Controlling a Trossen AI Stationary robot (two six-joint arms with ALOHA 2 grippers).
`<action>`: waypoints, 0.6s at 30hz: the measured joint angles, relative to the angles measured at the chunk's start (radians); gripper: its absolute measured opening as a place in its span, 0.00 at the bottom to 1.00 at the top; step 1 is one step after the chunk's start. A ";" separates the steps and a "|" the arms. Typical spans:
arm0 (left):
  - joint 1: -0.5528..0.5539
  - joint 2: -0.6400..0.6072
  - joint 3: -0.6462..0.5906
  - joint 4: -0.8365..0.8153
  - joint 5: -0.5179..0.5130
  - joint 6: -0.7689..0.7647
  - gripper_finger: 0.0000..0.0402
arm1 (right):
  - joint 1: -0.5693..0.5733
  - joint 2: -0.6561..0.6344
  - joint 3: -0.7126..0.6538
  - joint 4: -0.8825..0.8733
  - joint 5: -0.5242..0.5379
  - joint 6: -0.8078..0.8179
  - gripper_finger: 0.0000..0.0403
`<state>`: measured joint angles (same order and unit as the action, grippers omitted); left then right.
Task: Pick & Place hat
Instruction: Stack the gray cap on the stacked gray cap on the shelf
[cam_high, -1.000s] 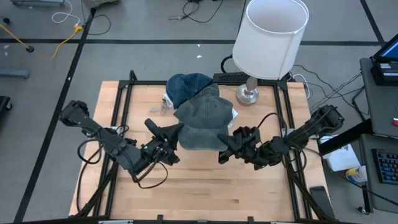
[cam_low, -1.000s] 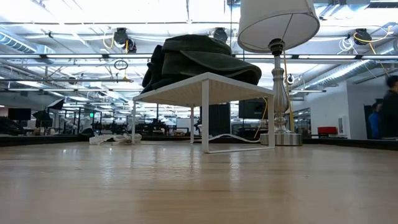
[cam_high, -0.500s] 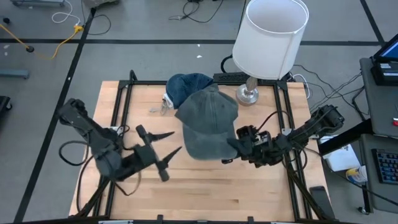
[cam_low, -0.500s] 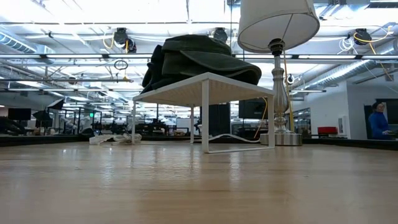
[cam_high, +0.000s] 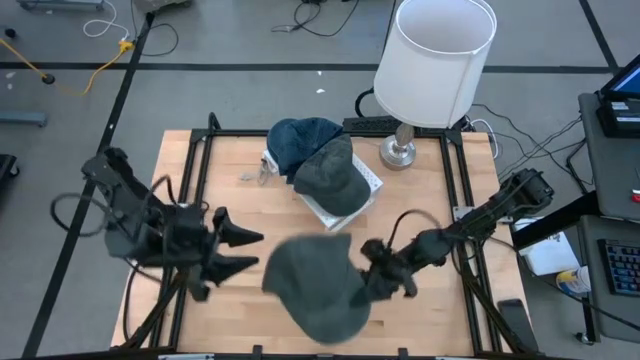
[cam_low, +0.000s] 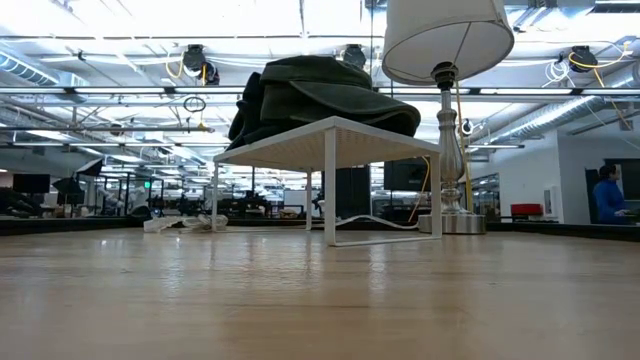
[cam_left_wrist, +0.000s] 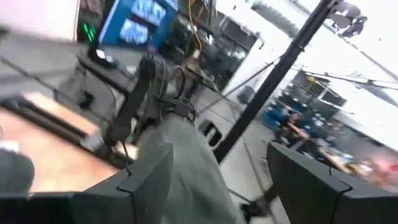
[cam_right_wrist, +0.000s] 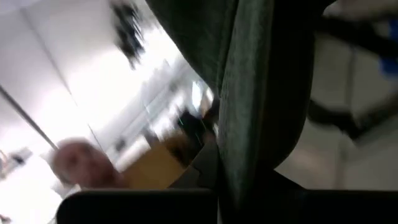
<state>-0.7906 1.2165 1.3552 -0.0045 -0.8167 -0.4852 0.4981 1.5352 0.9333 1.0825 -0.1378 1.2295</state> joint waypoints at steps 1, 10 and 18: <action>0.005 -0.023 0.000 -0.046 0.028 -0.048 0.66 | 0.002 0.000 0.000 -0.051 -0.040 -0.011 0.01; 0.187 -0.116 0.000 -0.427 0.650 -0.388 0.67 | -0.006 0.001 -0.001 -0.264 -0.235 -0.045 0.01; 0.300 -0.058 0.000 -0.452 0.846 -0.408 0.70 | -0.048 -0.010 0.000 -0.253 -0.233 0.015 0.01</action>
<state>-0.4910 1.1588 1.3556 -0.4568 0.0297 -0.8928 0.4505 1.5256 0.9329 0.8294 -0.3710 1.2442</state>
